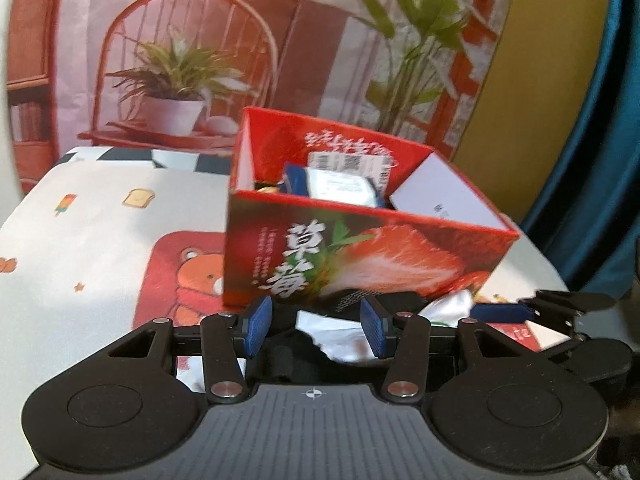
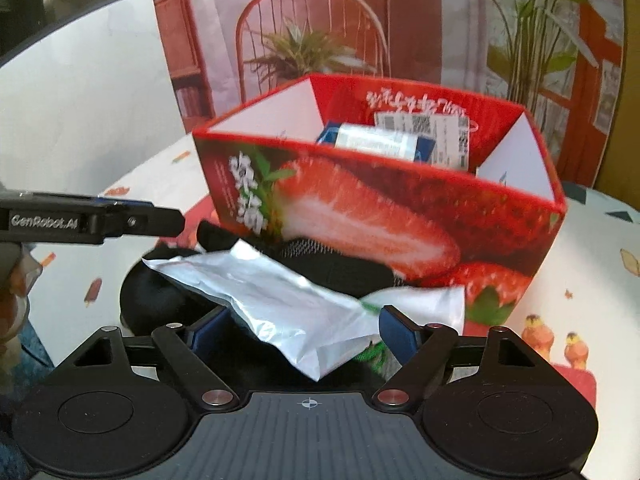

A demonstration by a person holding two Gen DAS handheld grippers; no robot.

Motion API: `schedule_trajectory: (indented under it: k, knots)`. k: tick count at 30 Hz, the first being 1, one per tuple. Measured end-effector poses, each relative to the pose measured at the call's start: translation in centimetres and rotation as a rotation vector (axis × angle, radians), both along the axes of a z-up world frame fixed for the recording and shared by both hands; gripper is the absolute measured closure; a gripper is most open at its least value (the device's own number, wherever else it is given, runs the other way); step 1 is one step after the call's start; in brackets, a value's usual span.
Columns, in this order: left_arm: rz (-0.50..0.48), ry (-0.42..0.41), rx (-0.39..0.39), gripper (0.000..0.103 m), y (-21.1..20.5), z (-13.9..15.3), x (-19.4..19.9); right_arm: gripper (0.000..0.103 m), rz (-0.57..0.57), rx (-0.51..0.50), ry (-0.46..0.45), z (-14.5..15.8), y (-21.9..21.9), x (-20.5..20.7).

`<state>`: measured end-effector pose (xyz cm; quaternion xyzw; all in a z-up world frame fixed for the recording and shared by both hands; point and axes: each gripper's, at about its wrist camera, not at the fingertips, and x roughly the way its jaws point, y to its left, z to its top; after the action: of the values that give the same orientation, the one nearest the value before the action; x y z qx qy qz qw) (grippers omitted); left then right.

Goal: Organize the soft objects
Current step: 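Lower both grippers toward the white plastic bag in front of the box, then close both grippers on the clear bag of green cables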

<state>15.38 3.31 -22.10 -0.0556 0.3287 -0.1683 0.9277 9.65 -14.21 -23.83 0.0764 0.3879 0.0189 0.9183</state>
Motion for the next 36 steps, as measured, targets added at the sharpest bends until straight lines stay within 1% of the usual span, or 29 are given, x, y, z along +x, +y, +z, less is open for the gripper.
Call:
schedule_trajectory:
  k: [4,8,12,13,16,21,29,34,36]
  knots:
    - [-0.051,0.002,-0.011,0.051,-0.8,0.0,0.0,0.027,-0.004,-0.002,-0.023,0.6,-0.4,0.7]
    - [-0.078,0.016,-0.010,0.051,-1.6,-0.4,0.3,0.029,-0.010,0.004,-0.038,1.0,-0.7,1.3]
    - [-0.096,0.002,0.000,0.045,-1.9,-0.7,0.6,0.031,-0.022,0.023,-0.046,1.0,-1.1,1.7]
    - [-0.100,0.001,-0.003,0.044,-2.0,-0.7,0.8,0.032,-0.026,0.029,-0.049,1.1,-1.2,1.8]
    - [-0.097,-0.004,-0.009,0.045,-2.0,-0.8,1.4,0.035,-0.032,0.044,-0.052,1.0,-1.5,1.9]
    - [-0.096,0.007,0.000,0.046,-2.5,-1.2,2.6,0.035,-0.035,0.067,-0.055,0.8,-1.8,2.0]
    - [-0.085,0.012,-0.014,0.047,-2.4,-1.3,3.6,0.035,-0.040,0.092,-0.057,0.4,-2.4,2.1]
    - [-0.072,0.022,-0.030,0.048,-2.2,-1.4,4.3,0.034,0.004,0.060,-0.047,-0.1,-1.9,2.4]
    - [-0.071,0.023,-0.032,0.048,-2.2,-1.4,4.4,0.037,0.014,0.045,-0.047,-0.4,-1.8,2.4]
